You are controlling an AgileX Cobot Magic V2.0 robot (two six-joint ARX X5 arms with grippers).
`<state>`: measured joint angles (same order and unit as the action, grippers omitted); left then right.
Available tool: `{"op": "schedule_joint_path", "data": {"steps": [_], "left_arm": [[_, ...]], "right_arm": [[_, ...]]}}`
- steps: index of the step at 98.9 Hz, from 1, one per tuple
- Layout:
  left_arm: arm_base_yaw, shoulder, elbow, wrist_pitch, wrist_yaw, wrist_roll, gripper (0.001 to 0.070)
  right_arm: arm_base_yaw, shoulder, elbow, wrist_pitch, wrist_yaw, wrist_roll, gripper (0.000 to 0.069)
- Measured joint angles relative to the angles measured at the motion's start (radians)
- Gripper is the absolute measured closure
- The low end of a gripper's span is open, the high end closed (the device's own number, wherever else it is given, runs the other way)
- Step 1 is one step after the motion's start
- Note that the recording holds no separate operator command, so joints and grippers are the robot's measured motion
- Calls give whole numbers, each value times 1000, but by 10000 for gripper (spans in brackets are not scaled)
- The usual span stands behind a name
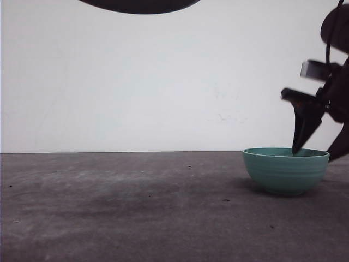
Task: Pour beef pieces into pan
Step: 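Lower the empty bowl back onto the table with the right gripper, then lower the pan with cubes onto the table with the left gripper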
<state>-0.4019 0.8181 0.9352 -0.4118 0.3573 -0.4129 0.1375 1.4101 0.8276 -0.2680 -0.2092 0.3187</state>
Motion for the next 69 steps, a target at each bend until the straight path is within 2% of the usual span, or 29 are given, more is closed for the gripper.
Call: {"op": "schedule_joint_path", "data": {"steps": [10,19,31,48,69], "left_arm": [[0,10,-32,31,-67,15,650],[11,30,-104,113,-98,25,650],[35,82,-229,248,-108,29,650],[80,200,-378,531,-142,25,650],[145,396,-402,780,-157,28,650]], "right_arm": [[0,-98,3,10,0,0,322],[5,-205,12,9,0,0,321],[26,-340,17,-26,0,0,321],[65,-502,17,-46,1,0,321],[124,-611,17,-67,3,0,321]]}}
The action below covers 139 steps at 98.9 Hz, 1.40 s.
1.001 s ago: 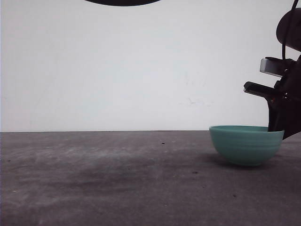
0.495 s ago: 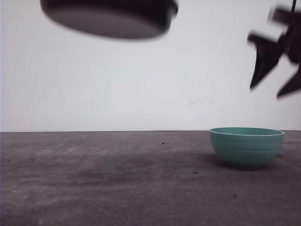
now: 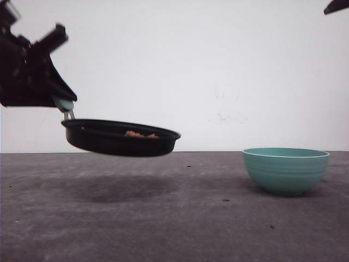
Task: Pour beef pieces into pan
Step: 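Lower the pan with cubes onto the table with the left gripper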
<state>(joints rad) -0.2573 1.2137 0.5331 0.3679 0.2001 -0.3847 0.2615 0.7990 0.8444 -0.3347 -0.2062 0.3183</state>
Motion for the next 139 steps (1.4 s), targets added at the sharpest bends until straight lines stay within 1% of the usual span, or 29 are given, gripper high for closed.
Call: {"op": "schedule_joint_path", "data": {"steps": [10,27,41,46,50,53,63,68,72,76,83,92,102,111,121,131,139], "left_arm": [[28,90,0,55,0,0,650],[61,213,0,82,2,-4,650],[65,249,0,113,9,-11,649],[65,252,0,114,10,-12,637],[66,253,0,108,8,-12,599],[66,254,0,104,8,-12,554],[73,254,0,102,8,-12,336],[79,254,0,101,9,-13,255],[84,254,0,99,13,-16,223],[90,254,0,95,24,-20,205],[104,245,0,78,63,-21,190],[118,193,0,40,117,-23,185],[122,89,0,-5,151,-22,185],[124,-23,0,-70,160,-14,184],[118,-176,0,-146,163,12,184],[109,-344,1,-235,162,56,184],[108,-470,1,-311,137,95,184]], "right_arm": [[20,-20,0,-20,0,0,321],[33,-30,0,-32,0,-3,321],[33,-30,0,-51,1,-4,321],[33,-30,0,-51,1,-5,321],[33,-30,0,-50,1,-6,321],[33,-30,0,-50,1,-6,321],[33,-30,0,-50,1,-7,321],[33,-30,0,-50,1,-7,321],[33,-30,0,-51,1,-7,321],[33,-30,0,-50,1,-8,321],[33,-30,0,-51,1,-15,321],[33,-30,0,-51,2,-30,321],[33,-30,0,-54,4,-45,321],[33,-30,0,-56,4,-52,321],[33,-30,0,-57,4,-53,321],[33,-30,0,-57,3,-61,321],[33,-31,0,-58,2,-73,321]]}}
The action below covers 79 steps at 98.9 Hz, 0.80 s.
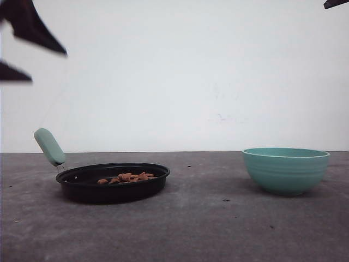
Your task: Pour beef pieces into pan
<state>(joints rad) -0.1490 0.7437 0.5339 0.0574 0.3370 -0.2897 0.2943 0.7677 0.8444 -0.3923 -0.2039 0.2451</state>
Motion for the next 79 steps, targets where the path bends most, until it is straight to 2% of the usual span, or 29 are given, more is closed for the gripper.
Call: {"op": "schedule_joint_path", "data": {"steps": [7,31,55,59,62,71,74,79], "left_arm": [[0,-105,0,-71,-20,24,184],[-7,-376,6,-264,-20,58,184],[-10,-489,11,-412,-20,106,205],[-10,-490,11,-418,-20,108,242],[-10,-490,11,-420,-20,109,296],[-10,-490,11,-422,-20,107,557],[-10,-490,11,-422,-20,105,606],[-10,-490,11,-422,-20,100,650]], "right_arm": [[0,-5,0,-1,-3,-6,321],[0,-68,0,-15,-4,-13,321],[0,-130,0,-27,-3,-40,323],[0,-131,0,-28,-3,-43,342],[0,-131,0,-31,-3,-48,386],[0,-130,0,-49,-3,-60,579],[0,-130,0,-51,-4,-63,619],[0,-129,0,-52,-4,-65,655]]}}
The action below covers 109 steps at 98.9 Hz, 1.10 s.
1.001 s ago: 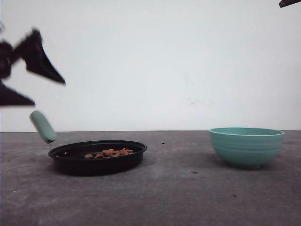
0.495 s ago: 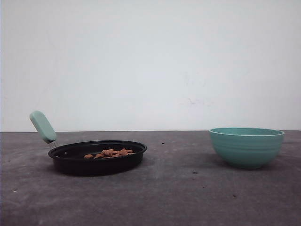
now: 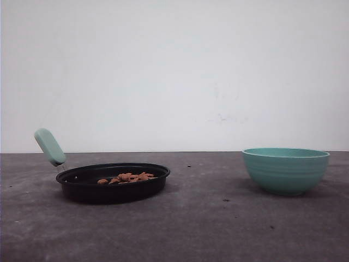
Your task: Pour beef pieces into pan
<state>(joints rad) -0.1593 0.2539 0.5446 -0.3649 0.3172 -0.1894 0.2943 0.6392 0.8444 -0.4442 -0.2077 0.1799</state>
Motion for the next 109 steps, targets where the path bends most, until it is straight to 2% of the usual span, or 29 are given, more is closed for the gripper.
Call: {"op": "schedule_joint_path", "data": {"steps": [13,75,92,101,109], "left_arm": [[0,0,0,-1,0,-10,680],[0,0,0,-19,0,-14,682],[0,0,0,-20,-6,22,682],[0,0,0,-25,-33,55,682],[8,-3,0,-46,-101,75,682]], "right_arm": [[0,0,0,-2,0,0,683],[0,0,0,-5,0,0,686],[0,0,0,-5,0,0,686],[0,0,0,-5,0,0,686],[0,0,0,-5,0,0,686]]}}
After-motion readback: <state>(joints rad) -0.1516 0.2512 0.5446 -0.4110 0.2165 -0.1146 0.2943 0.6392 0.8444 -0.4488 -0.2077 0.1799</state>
